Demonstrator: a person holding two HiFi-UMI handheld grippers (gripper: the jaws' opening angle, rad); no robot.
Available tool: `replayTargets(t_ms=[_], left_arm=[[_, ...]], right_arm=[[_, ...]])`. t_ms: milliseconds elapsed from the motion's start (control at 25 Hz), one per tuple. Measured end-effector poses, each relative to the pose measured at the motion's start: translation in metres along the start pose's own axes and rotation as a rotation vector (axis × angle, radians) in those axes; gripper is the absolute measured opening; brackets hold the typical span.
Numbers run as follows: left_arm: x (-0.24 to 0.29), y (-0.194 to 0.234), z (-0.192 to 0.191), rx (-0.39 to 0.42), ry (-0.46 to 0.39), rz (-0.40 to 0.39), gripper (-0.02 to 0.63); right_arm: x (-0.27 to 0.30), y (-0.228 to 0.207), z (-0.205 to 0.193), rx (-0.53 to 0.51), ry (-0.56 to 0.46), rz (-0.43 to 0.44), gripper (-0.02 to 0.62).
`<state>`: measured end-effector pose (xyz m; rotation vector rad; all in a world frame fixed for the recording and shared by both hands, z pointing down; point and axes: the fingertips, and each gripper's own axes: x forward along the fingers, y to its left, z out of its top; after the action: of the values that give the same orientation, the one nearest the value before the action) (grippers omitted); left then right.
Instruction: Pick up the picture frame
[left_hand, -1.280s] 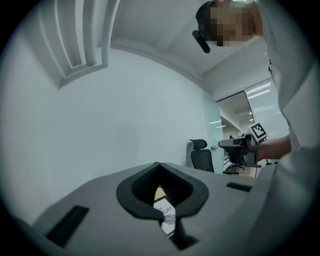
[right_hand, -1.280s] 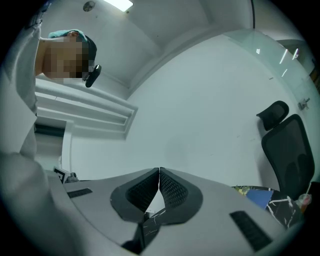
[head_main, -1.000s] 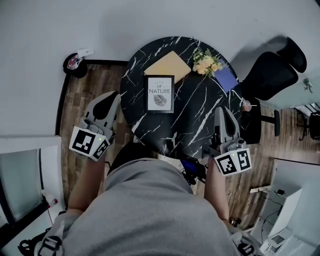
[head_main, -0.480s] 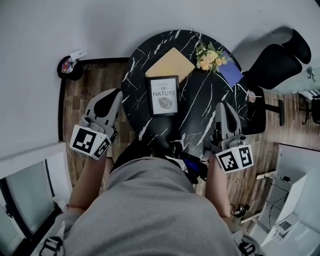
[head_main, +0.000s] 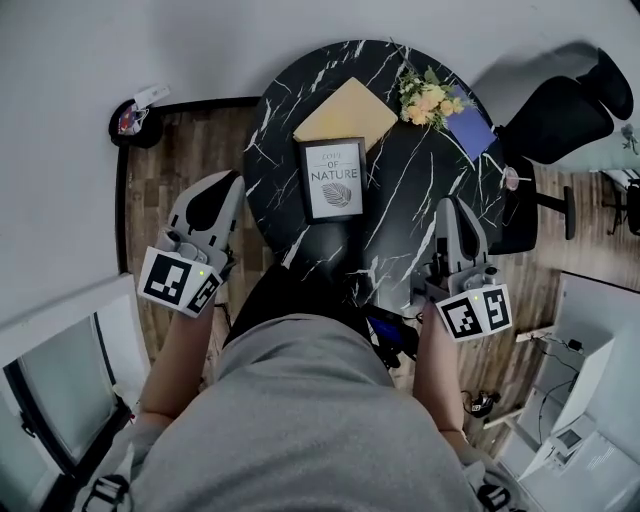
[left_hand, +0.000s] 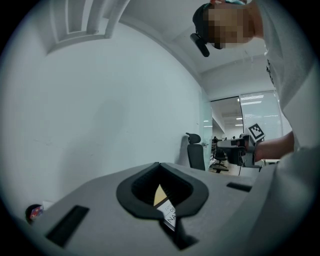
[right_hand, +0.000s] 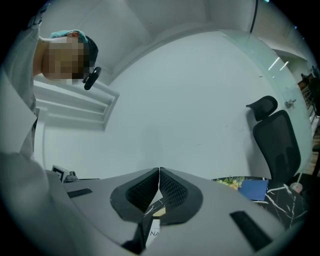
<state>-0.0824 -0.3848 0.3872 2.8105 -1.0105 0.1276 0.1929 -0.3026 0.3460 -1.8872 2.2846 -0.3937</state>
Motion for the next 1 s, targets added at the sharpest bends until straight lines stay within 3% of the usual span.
replayTargets(t_ms=[1000], left_arm=[[-0.008,-0.027,0.010,-0.012,-0.025,0.104,0.007]], right_arm=[[0.002,-0.030,0.020,-0.017,0.021,0.084,0.026]])
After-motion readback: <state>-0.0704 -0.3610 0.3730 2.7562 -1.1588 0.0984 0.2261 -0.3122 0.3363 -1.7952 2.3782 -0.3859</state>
